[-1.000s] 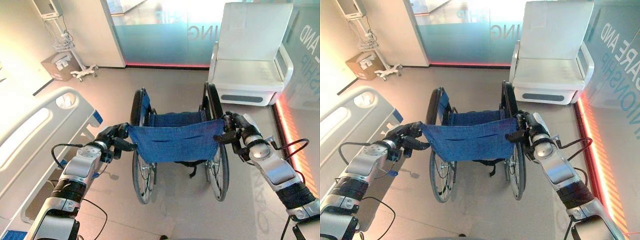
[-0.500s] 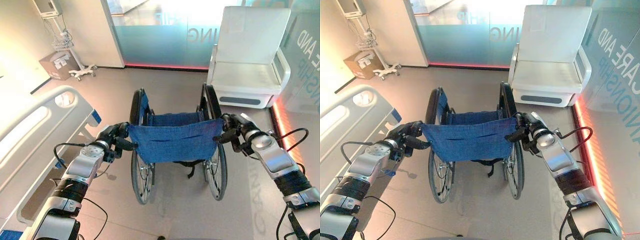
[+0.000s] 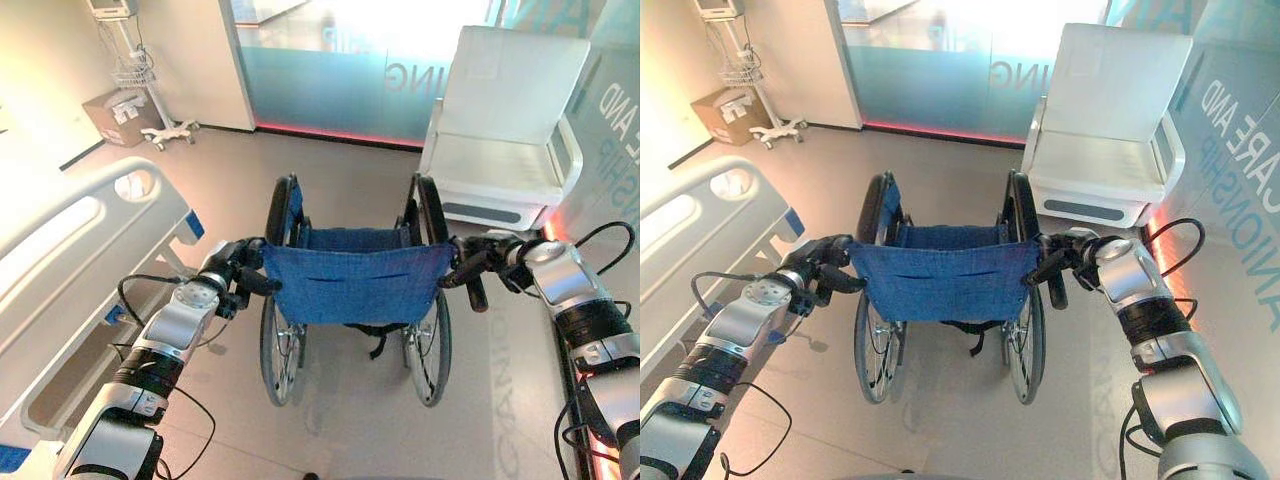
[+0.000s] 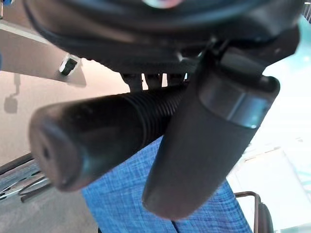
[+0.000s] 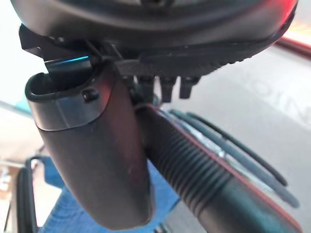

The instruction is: Push the wheelchair next to the bed

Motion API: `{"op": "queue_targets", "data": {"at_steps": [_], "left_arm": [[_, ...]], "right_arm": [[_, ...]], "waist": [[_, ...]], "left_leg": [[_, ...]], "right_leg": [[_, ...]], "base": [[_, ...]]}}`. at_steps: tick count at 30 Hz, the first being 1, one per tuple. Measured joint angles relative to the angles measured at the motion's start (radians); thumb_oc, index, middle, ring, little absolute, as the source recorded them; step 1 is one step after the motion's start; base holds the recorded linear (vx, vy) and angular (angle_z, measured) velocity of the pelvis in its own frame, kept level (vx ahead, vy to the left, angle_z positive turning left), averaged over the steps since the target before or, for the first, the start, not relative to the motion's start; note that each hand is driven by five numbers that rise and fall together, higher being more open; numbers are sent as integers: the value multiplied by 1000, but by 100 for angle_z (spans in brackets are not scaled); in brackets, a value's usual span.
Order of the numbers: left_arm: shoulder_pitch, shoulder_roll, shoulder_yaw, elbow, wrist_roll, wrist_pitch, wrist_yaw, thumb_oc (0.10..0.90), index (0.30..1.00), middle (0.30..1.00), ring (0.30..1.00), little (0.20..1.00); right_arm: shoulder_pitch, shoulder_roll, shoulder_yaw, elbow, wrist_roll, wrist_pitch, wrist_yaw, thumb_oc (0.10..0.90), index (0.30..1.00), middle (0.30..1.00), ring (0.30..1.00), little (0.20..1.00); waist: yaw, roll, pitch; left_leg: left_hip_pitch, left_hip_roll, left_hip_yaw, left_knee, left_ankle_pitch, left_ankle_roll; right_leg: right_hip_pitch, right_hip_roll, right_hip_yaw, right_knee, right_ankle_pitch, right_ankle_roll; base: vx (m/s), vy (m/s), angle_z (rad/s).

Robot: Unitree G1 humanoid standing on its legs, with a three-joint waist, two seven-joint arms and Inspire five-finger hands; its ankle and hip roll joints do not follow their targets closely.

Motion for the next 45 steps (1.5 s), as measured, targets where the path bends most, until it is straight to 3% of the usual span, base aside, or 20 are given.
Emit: {"op": "queue_targets", "data": {"at_steps": [1,3,8,16,22,28,45], "left_arm": [[0,0,-2,1,1,-3,6,587,580,580,580,580],[-2,0,-10,2,16,-4,19,400,300,300,300,300],[-16,0,-51,12,30,-12,83,400,300,300,300,300],[3,-48,-66,31,28,-60,220,400,300,300,300,300],[20,-94,-59,29,35,-85,263,400,300,300,300,300],[26,-125,-59,29,70,-95,281,400,300,300,300,300],[12,-125,-59,33,78,-101,288,400,300,300,300,300]], "right_arm": [[-1,0,-1,6,7,0,-7,400,300,300,300,300],[-9,2,-1,25,20,4,-18,400,300,300,300,300],[-8,22,-1,30,96,18,-112,400,300,300,300,300],[24,101,9,-11,77,7,-333,400,300,300,300,300],[69,123,48,-116,-111,-15,-450,400,300,300,300,300],[97,142,91,-150,-311,-33,-496,400,300,300,300,300],[101,155,95,-99,-324,-114,-538,400,300,300,300,300]], "waist": [[0,-2,-1],[0,-5,-3],[-5,-5,-1],[-16,-1,0],[-7,37,13],[-1,60,23],[-6,52,26]], "left_leg": [[1,0,0,0,0,0],[3,0,0,0,0,0],[4,0,1,-1,0,0],[4,-1,1,3,0,0],[2,-2,1,3,0,0],[0,-3,-1,3,0,0],[2,-6,3,1,-1,0]], "right_leg": [[0,0,0,0,0,0],[2,0,0,0,-1,1],[3,0,2,0,-4,6],[3,0,13,0,-4,5],[2,-1,12,0,-3,5],[1,-1,9,0,0,-1],[2,-5,12,0,1,0]], "base": [[0,0,0],[0,0,0],[0,0,0],[0,0,0],[0,0,0],[0,0,0],[70,32,-1]]}}
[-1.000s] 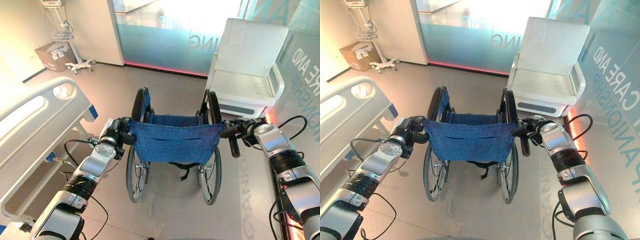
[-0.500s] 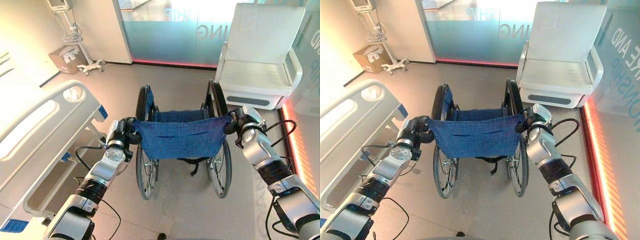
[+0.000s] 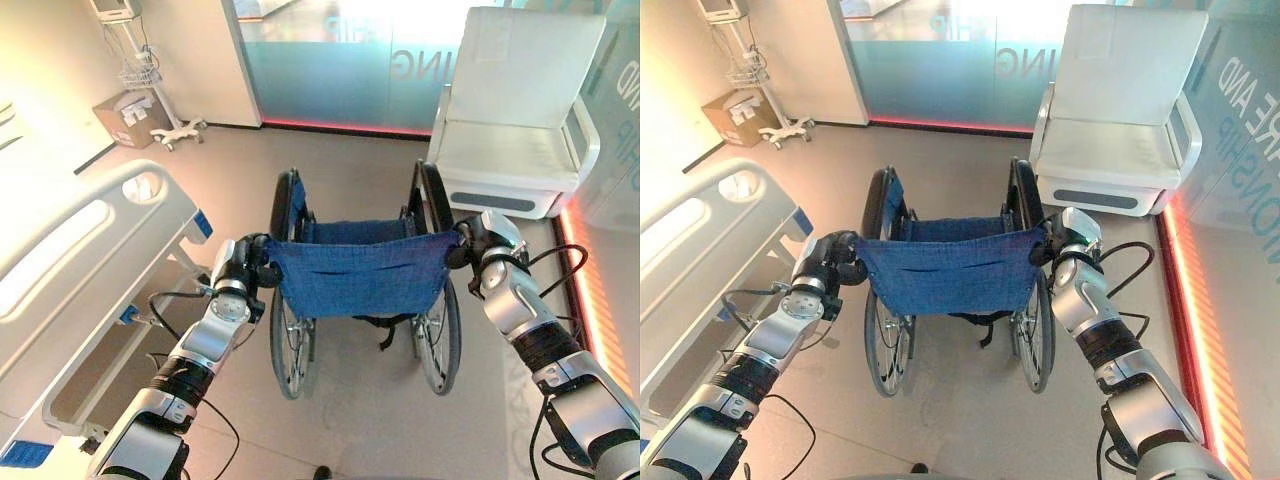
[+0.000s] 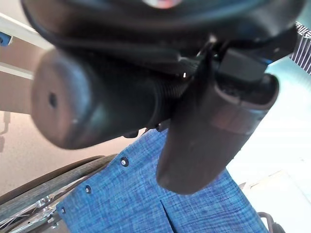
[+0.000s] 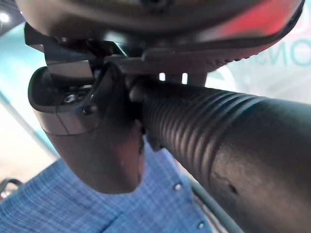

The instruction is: Push the wheelchair next to the bed

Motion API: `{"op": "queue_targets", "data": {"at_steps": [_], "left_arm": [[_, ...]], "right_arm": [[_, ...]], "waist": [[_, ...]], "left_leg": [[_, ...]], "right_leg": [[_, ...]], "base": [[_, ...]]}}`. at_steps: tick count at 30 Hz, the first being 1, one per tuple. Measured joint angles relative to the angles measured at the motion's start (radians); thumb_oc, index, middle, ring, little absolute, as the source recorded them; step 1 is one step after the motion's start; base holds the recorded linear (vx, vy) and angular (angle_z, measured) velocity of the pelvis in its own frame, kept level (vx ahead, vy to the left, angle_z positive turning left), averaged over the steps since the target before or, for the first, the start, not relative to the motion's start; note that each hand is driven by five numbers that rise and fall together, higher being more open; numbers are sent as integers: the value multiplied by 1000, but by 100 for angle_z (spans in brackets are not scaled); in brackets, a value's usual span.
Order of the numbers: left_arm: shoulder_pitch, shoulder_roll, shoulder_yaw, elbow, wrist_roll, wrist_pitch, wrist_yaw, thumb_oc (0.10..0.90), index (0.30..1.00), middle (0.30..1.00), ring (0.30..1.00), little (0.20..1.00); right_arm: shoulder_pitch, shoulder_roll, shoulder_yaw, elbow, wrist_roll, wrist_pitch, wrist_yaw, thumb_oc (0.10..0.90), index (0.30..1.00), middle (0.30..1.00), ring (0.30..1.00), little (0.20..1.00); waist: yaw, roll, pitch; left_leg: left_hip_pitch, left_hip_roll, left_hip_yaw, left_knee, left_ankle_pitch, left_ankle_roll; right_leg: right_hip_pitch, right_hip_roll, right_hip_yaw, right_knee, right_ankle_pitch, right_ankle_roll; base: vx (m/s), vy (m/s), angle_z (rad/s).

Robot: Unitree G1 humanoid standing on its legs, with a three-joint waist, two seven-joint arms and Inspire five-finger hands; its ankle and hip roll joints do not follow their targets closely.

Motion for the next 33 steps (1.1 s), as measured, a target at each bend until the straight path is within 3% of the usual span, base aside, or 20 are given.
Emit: {"op": "queue_targets", "data": {"at_steps": [5,6,8,9,10,12,13,16,18,20,21,23,25,27,28,29,31,32,33], "left_arm": [[-10,2,-1,4,-4,3,3,400,300,300,300,300],[-14,3,-1,5,-12,3,8,400,300,300,300,300],[-40,1,-10,15,-21,5,17,400,300,300,300,300],[-48,1,-10,15,-21,4,18,400,300,300,300,300],[-63,-1,-13,11,-20,2,19,400,300,300,300,300],[-97,-3,-30,9,-17,2,20,400,300,300,300,300],[-100,-3,-25,9,-13,4,20,400,300,300,300,300],[-112,4,-29,55,-5,-12,-2,400,300,300,300,300],[-115,6,-29,84,0,-32,-19,400,300,300,300,300],[-115,7,-31,91,-1,-34,-25,400,300,300,300,300],[-116,-1,-26,91,-2,-32,-26,400,300,300,300,300],[-112,-37,-17,97,-4,-34,-17,400,300,300,300,300],[-73,-81,-12,99,-13,-35,-4,400,300,300,300,300],[-53,-100,-11,95,-20,-39,3,400,300,300,300,300],[-51,-103,-13,97,-20,-42,4,400,300,300,300,300],[-55,-107,-22,106,-20,-44,5,400,300,300,300,300],[-71,-111,-51,140,-20,-55,4,400,300,300,300,300],[-74,-110,-50,140,-19,-58,4,400,300,300,300,300],[-78,-102,-54,144,-20,-61,4,400,300,300,300,300]], "right_arm": [[-23,0,15,37,15,-16,-6,400,300,300,300,300],[-39,0,22,61,16,-31,-8,400,300,300,300,300],[-77,-6,24,100,18,-55,-7,400,300,300,300,300],[-83,-12,23,103,21,-59,-7,400,300,300,300,300],[-91,-36,23,103,40,-64,-8,400,300,300,300,300],[-91,-57,25,108,64,-78,-9,400,300,300,300,300],[-91,-56,27,113,66,-85,-10,400,300,300,300,300],[-86,-44,34,113,67,-84,-12,400,300,300,300,300],[-86,-41,32,116,69,-84,-12,400,300,300,300,300],[-86,-41,31,121,89,-85,-12,400,300,300,300,300],[-97,-43,31,129,93,-86,-10,400,300,300,300,300],[-103,-74,30,132,94,-102,-8,400,300,300,300,300],[-98,-93,39,167,100,-130,7,400,300,300,300,300],[-87,-116,54,175,106,-147,9,400,300,300,300,300],[-87,-119,57,184,113,-157,9,400,300,300,300,300],[-83,-121,58,205,134,-171,2,400,300,300,300,300],[-49,-122,58,215,144,-175,0,400,300,300,300,300],[-44,-122,58,216,147,-179,0,400,300,300,300,300],[-37,-119,59,216,169,-190,-10,400,300,300,300,300]], "waist": [[0,-6,4],[-2,-7,8],[-10,0,36],[-10,3,46],[-10,17,70],[-6,13,99],[-9,9,106],[-37,8,119],[-54,-9,116],[-56,-38,98],[-60,-45,87],[-65,-13,84],[-43,16,61],[-24,30,42],[-22,19,41],[-23,-1,35],[-19,-39,4],[-18,-45,3],[-14,-52,3]], "left_leg": [[4,-5,5,2,-1,1],[-5,-12,23,23,-14,18],[-36,-18,80,77,-43,49],[-41,-13,81,85,-45,52],[-39,-1,75,87,-45,53],[-13,1,51,84,-46,56],[-8,3,39,90,-46,56],[-3,-2,-3,94,-59,71],[-6,-4,-35,103,-70,68],[-11,3,-54,105,-94,56],[-17,18,-59,99,-119,60],[-43,57,-20,155,-134,65],[-56,99,-14,206,-135,60],[-77,103,25,286,-134,67],[-103,88,48,362,-145,50],[-141,74,93,451,-118,25],[-170,79,97,473,-69,-31],[-176,87,96,484,-66,-36],[-209,81,86,529,-97,-33]], "right_leg": [[-4,-8,3,11,-1,4],[-21,-19,-1,45,-13,12],[-88,-49,-3,191,-53,39],[-114,-56,-4,242,-60,47],[-175,-73,-1,373,-63,48],[-288,-115,15,552,-97,50],[-300,-118,25,519,-100,46],[-329,-168,104,296,-53,109],[-320,-183,144,261,-47,120],[-282,-160,125,305,-64,117],[-259,-138,122,294,-41,86],[-248,-104,84,301,-39,72],[-242,-78,64,350,-82,-6],[-230,-66,39,364,-111,-24],[-226,-77,27,365,-117,-29],[-209,-73,19,366,-132,-30],[-199,-64,6,348,-148,-44],[-190,-61,2,338,-151,-49],[-162,-47,4,322,-152,-66]], "base": [[85,90,-3],[68,67,-3],[92,-7,-5],[217,-132,-3],[274,-196,3],[310,-254,-10],[326,-291,-5],[263,-313,36],[278,-464,68],[275,-444,74],[278,-409,75],[294,-401,80],[220,-330,41],[174,-272,26],[233,-310,49],[204,-244,61],[226,-185,55],[261,-155,31],[154,-79,17]]}}
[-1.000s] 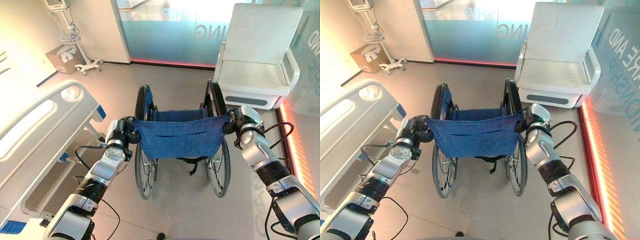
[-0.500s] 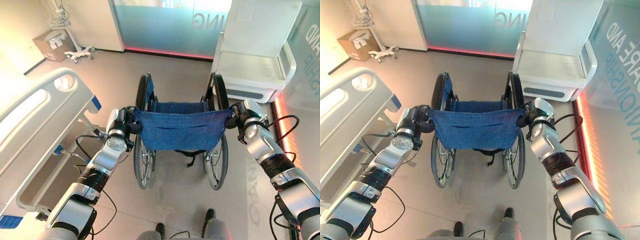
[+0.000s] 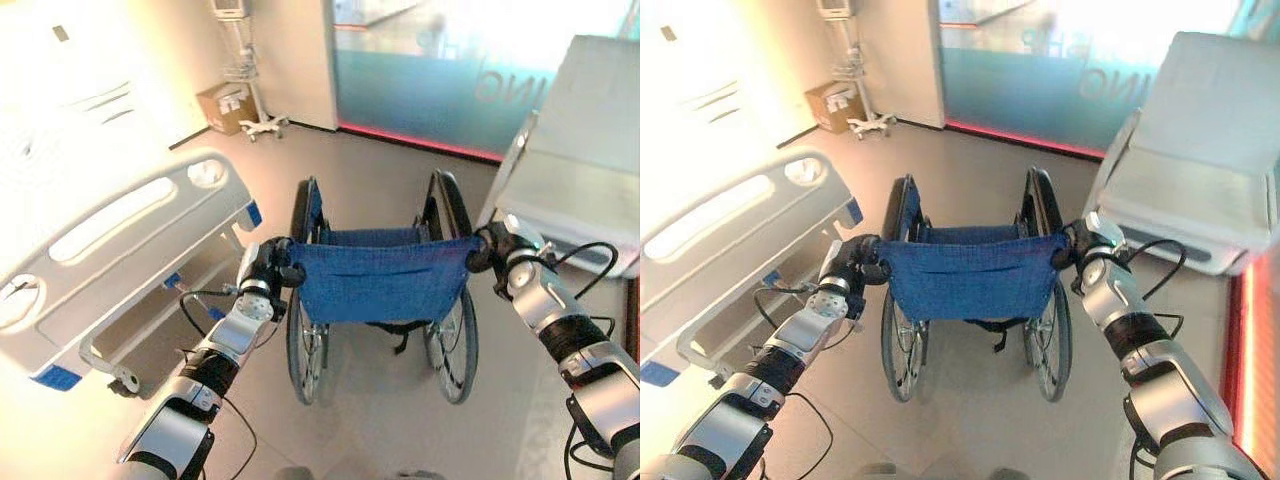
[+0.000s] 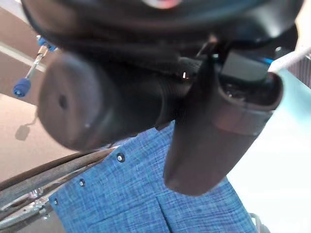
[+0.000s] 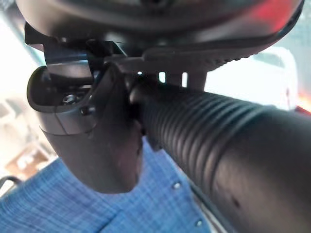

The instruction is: Push the wheelchair next to the bed

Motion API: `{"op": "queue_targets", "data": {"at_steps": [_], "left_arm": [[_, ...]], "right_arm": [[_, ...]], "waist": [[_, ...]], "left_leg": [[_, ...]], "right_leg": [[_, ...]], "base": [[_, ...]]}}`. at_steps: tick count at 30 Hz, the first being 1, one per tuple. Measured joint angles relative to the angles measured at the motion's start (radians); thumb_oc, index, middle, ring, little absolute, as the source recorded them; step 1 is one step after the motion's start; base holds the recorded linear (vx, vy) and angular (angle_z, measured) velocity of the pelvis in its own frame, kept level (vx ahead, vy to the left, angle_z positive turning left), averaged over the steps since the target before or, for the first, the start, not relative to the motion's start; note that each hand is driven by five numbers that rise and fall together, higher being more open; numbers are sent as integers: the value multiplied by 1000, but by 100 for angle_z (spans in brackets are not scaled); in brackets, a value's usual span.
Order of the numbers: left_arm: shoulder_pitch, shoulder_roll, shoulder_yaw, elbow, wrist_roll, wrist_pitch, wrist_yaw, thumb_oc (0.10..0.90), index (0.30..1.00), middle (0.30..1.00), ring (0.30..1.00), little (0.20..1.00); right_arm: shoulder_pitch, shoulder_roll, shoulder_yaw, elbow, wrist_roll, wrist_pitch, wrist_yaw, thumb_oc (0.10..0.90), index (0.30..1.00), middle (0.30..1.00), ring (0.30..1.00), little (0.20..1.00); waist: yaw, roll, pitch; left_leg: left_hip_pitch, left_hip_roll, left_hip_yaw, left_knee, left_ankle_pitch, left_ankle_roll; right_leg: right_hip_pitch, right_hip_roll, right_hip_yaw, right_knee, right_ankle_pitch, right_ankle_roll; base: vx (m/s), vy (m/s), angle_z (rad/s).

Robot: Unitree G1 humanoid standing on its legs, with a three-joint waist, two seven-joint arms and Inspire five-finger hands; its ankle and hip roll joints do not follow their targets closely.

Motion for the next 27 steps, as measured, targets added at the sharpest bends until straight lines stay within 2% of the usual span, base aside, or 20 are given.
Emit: {"op": "queue_targets", "data": {"at_steps": [3,4,5,6,7,8,9,11,12,13,14,15,16,17,18,20,21,24,26,27], "left_arm": [[4,3,-2,2,-1,-4,1,400,300,300,300,300],[-1,3,-15,8,-1,-7,8,400,300,300,300,300],[-2,3,-15,6,-2,-7,11,400,300,300,300,300],[-1,4,-16,3,-4,-7,13,400,300,300,300,300],[18,5,6,-32,-6,5,18,400,300,300,300,300],[27,8,16,-54,-7,11,21,400,300,300,300,300],[45,13,32,-84,-12,16,24,400,300,300,300,300],[64,30,36,-99,-24,23,24,400,300,300,300,300],[69,32,36,-100,-24,23,21,400,300,300,300,300],[69,34,36,-100,-24,23,18,400,300,300,300,300],[67,45,36,-95,-22,23,4,400,300,300,300,300],[61,51,37,-89,-18,23,-5,400,300,300,300,300],[35,65,27,-76,-17,27,-17,400,300,300,300,300],[24,69,20,-64,-10,28,-17,400,300,300,300,300],[24,72,20,-65,0,26,-21,400,300,300,300,300],[-5,104,5,-60,3,26,-29,400,300,300,300,300],[-18,106,3,-44,3,19,-35,400,300,300,300,300],[-37,104,-6,-10,7,5,-35,400,300,300,300,300],[-43,99,10,-9,12,-4,-30,400,300,300,300,300],[-38,88,24,-3,13,-4,-27,400,300,300,300,300]], "right_arm": [[4,7,7,7,5,-10,-15,400,300,300,300,300],[-6,20,9,32,4,-12,-23,400,300,300,300,300],[-7,18,9,34,4,-12,-23,400,300,300,300,300],[-5,16,8,35,4,-17,-24,400,300,300,300,300],[-13,13,9,29,4,-22,-23,400,300,300,300,300],[-18,5,10,22,4,-28,-21,400,300,300,300,300],[-19,-5,11,0,3,-34,-19,400,300,300,300,300],[-20,1,23,3,3,-47,-16,400,300,300,300,300],[-20,6,33,8,3,-47,-16,400,300,300,300,300],[-20,6,36,11,3,-47,-16,400,300,300,300,300],[-19,14,37,24,4,-48,-16,400,300,300,300,300],[-21,26,36,34,3,-48,-16,400,300,300,300,300],[-24,44,19,52,3,-49,-16,400,300,300,300,300],[-21,56,12,54,2,-49,-19,400,300,300,300,300],[-18,57,12,49,2,-49,-20,400,300,300,300,300],[-17,64,8,43,3,-49,-20,400,300,300,300,300],[-18,71,6,44,3,-49,-22,400,300,300,300,300],[-32,80,7,60,2,-51,-24,400,300,300,300,300],[-54,80,7,66,-3,-64,-27,400,300,300,300,300],[-67,77,7,66,-7,-69,-30,400,300,300,300,300]], "waist": [[18,-6,-2],[24,-24,8],[33,-24,11],[46,-15,14],[74,17,25],[92,38,31],[119,74,34],[142,81,34],[150,77,32],[150,74,29],[151,56,21],[152,33,11],[133,12,8],[123,26,2],[123,25,0],[120,-7,0],[108,-9,1],[102,11,5],[99,54,17],[87,78,17]], "left_leg": [[-4,-69,15,-57,-13,14],[-14,-117,57,-190,-9,12],[-18,-124,60,-247,-4,14],[-33,-123,48,-304,7,1],[-41,-98,19,-442,29,-33],[-51,-74,23,-470,34,-40],[-84,-34,28,-471,40,-49],[-96,-26,59,-384,37,-43],[-85,-47,65,-309,35,-41],[-79,-58,59,-275,31,-34],[-58,-88,62,-249,38,38],[-52,-95,79,-257,30,63],[-24,-116,90,-281,56,103],[10,-111,86,-326,101,147],[26,-114,92,-345,102,155],[74,-138,107,-383,89,176],[104,-143,103,-412,96,180],[161,-138,17,-458,88,179],[195,-124,-32,-488,69,181],[197,-117,-40,-489,69,179]], "right_leg": [[36,15,33,-47,0,-4],[88,20,58,-116,25,-8],[102,29,69,-141,35,-10],[126,48,87,-174,47,-10],[160,84,131,-231,57,-7],[169,99,141,-239,56,-9],[186,116,159,-247,55,-12],[224,97,176,-246,35,-5],[253,76,174,-243,10,15],[262,68,173,-237,-1,30],[275,41,171,-216,-35,47],[269,18,157,-188,-58,62],[251,-8,111,-86,-67,111],[193,-20,68,56,-70,121],[170,-33,60,111,-70,121],[106,-80,49,262,-42,155],[79,-93,39,310,-42,153],[54,-73,14,191,-55,129],[4,-47,-7,47,-44,129],[-31,-36,-7,-48,11,136]], "base": [[389,-93,-7],[480,-23,-2],[494,-5,-17],[516,29,-64],[377,51,-83],[465,108,-119],[427,114,-116],[465,96,-90],[434,90,-40],[438,113,-33],[395,109,-26],[426,94,-17],[346,62,-6],[368,53,-1],[338,27,-11],[362,-34,-17],[252,-99,-6],[240,-174,-22],[265,-223,-22],[323,-269,25]]}}
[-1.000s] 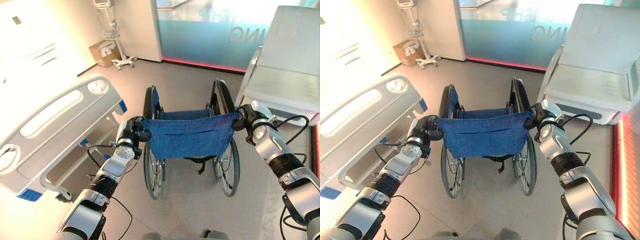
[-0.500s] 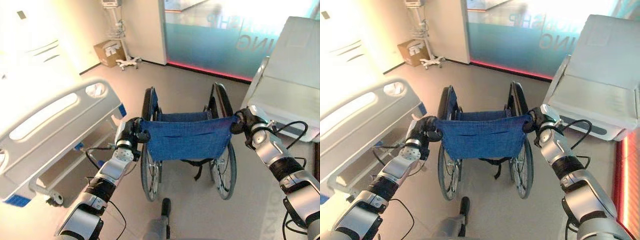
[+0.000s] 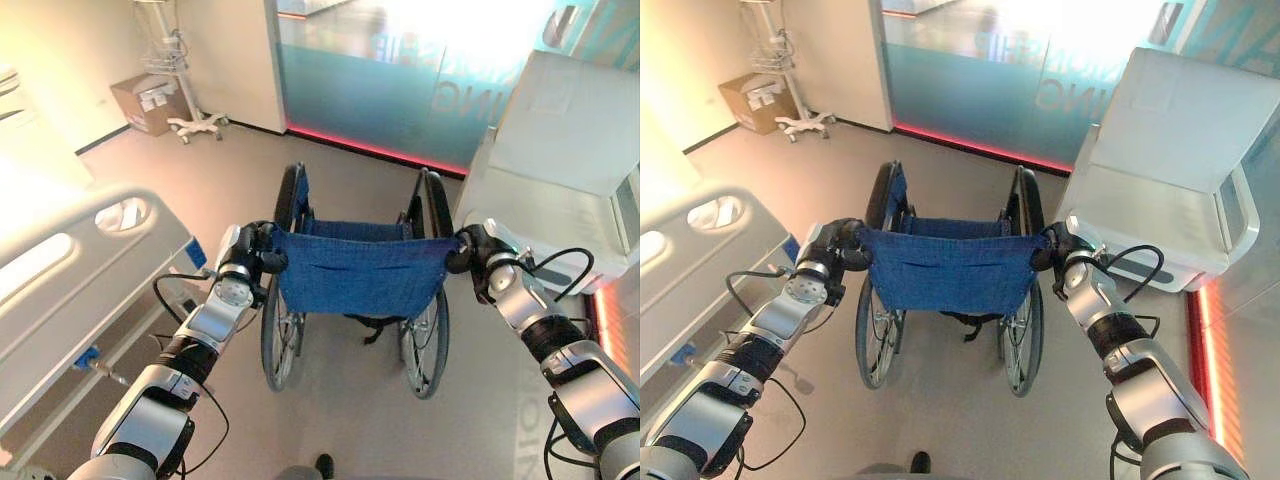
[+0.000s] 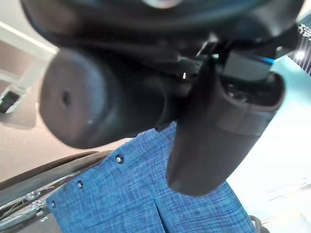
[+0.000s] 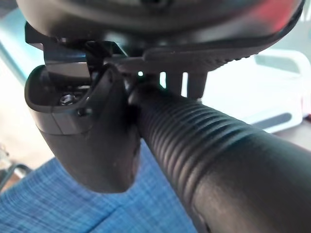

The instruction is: Push the wheelchair next to the bed

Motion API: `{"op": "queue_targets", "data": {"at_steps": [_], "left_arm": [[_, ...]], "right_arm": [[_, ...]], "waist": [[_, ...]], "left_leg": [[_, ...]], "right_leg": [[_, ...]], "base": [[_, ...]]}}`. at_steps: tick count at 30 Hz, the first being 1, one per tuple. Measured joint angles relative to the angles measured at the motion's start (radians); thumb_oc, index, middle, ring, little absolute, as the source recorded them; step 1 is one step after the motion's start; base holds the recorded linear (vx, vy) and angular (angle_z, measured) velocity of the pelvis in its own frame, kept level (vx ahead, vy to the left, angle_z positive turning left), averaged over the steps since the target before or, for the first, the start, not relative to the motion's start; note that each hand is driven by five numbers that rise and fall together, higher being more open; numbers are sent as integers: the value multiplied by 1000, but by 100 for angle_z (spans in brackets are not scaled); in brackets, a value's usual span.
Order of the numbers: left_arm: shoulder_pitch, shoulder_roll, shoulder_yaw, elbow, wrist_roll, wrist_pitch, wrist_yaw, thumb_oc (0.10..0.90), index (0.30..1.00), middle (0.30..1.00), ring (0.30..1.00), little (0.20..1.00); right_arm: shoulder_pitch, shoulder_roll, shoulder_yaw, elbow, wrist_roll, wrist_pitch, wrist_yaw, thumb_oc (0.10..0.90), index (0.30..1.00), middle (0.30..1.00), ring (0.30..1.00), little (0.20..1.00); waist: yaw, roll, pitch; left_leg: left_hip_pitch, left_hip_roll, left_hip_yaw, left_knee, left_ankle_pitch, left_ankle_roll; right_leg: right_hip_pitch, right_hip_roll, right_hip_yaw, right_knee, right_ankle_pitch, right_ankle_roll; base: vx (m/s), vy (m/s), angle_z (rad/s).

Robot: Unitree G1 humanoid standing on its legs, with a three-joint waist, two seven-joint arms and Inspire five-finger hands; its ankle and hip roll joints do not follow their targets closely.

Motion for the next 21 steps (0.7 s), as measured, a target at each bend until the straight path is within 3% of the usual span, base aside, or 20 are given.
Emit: {"op": "queue_targets", "data": {"at_steps": [2,3,6,8,10,11,13,15,19,21], "left_arm": [[-10,-9,-2,15,4,0,-1,400,300,300,300,300],[-11,-10,-2,14,5,-1,-2,400,300,300,300,300],[-1,-19,0,15,4,-2,-2,400,300,300,300,300],[1,-16,5,14,4,-1,-7,400,300,300,300,300],[4,-48,19,24,6,-10,-6,400,300,300,300,300],[7,-62,22,21,6,-13,-1,400,300,300,300,300],[18,-68,39,4,5,-13,4,400,300,300,300,300],[31,-71,50,-6,6,-12,4,400,300,300,300,300],[46,-72,48,10,8,-20,4,400,300,300,300,300],[54,-74,47,22,7,-33,4,400,300,300,300,300]], "right_arm": [[-4,-6,-3,0,0,0,-3,400,300,300,300,300],[-4,-7,-7,1,0,0,-5,400,300,300,300,300],[-2,-10,-6,-7,-15,1,-8,400,300,300,300,300],[0,-12,-3,-27,-32,3,-7,400,300,300,300,300],[0,-43,0,-47,-34,3,-7,400,300,300,300,300],[0,-59,1,-54,-34,1,-5,400,300,300,300,300],[0,-74,5,-72,-34,1,-3,400,300,300,300,300],[0,-74,8,-72,-38,-2,-2,400,300,300,300,300],[6,-71,41,-43,-38,-28,5,400,300,300,300,300],[7,-71,44,-42,-41,-41,4,400,300,300,300,300]], "waist": [[-39,-12,2],[-49,-21,2],[-77,-41,1],[-76,-66,-4],[-102,-37,1],[-96,-18,1],[-70,3,3],[-51,8,6],[-40,-26,25],[-38,-27,25]], "left_leg": [[19,-20,-57,-6,-15,-6],[34,-34,-82,-9,-22,-9],[62,-57,-123,16,-70,-25],[61,-66,-129,61,-120,-52],[29,-22,-113,134,-165,-86],[30,11,-65,156,-176,-102],[20,58,-1,188,-187,-117],[20,92,17,222,-175,-138],[7,120,11,339,-145,-164],[-10,126,12,373,-110,-187]], "right_leg": [[-61,-37,10,-142,137,40],[-82,-62,24,-195,197,40],[-102,-102,57,-201,230,40],[-83,-98,91,-185,249,28],[-47,-44,108,-166,279,18],[-37,-15,88,-153,267,-27],[-36,25,68,-125,239,-69],[-25,49,39,-89,190,-96],[23,53,-10,-18,81,-130],[43,58,-39,-13,62,-147]], "base": [[412,-352,76],[330,-296,71],[265,-305,60],[273,-399,54],[344,-489,96],[327,-449,82],[245,-327,18],[325,-441,17],[233,-323,36],[224,-290,39]]}}
